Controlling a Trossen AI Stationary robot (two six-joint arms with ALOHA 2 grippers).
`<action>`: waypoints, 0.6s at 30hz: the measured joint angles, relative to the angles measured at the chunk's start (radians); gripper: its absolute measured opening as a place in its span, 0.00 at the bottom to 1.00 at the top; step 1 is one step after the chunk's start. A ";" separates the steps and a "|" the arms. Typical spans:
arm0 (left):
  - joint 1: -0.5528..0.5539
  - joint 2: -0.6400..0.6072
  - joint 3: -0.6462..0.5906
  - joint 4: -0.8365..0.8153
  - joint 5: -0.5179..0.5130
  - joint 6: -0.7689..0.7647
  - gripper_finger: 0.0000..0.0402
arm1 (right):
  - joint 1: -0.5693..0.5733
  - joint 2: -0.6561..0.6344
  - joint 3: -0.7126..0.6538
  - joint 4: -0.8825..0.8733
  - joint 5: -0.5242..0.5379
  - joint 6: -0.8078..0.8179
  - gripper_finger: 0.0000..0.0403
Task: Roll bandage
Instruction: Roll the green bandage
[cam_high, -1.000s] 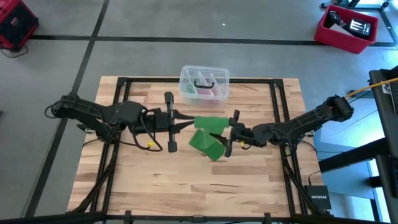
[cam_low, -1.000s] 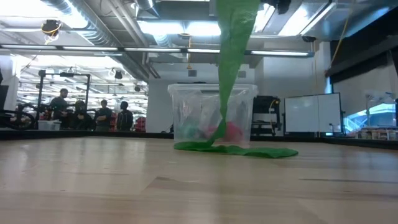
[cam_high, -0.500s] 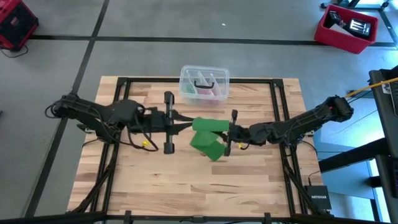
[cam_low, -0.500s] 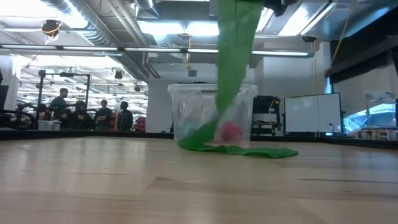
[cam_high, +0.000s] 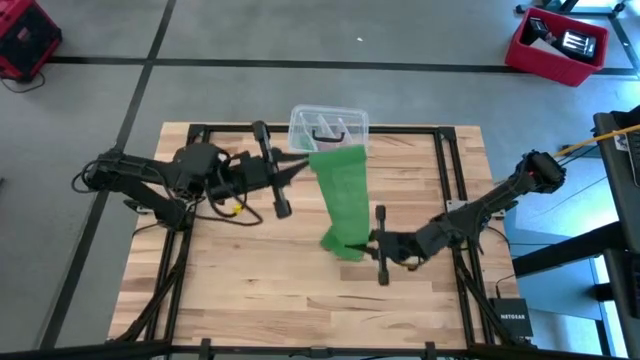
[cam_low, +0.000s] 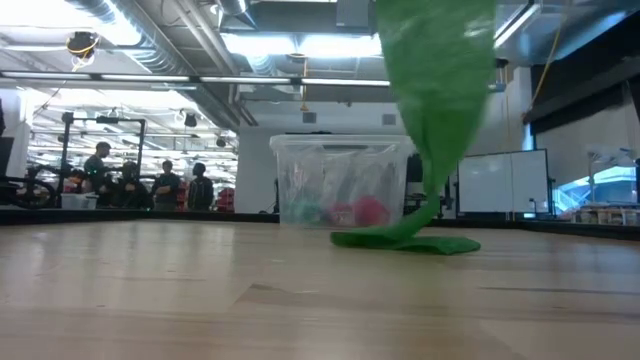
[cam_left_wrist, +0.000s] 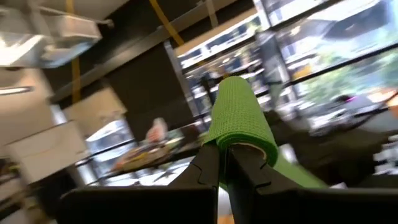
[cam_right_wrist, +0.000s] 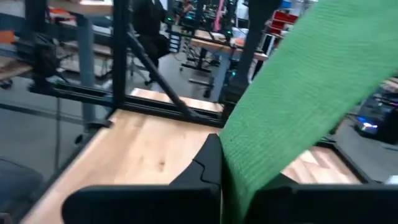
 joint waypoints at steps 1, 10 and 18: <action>0.010 0.000 0.000 -0.001 -0.021 0.017 0.00 | 0.020 0.000 0.009 -0.003 0.011 0.005 0.01; 0.051 -0.001 -0.021 -0.072 -0.096 0.147 0.00 | 0.190 0.000 0.184 -0.150 0.114 -0.018 0.01; 0.051 0.000 -0.147 -0.076 -0.156 0.238 0.00 | 0.290 0.027 0.320 -0.243 0.217 -0.050 0.00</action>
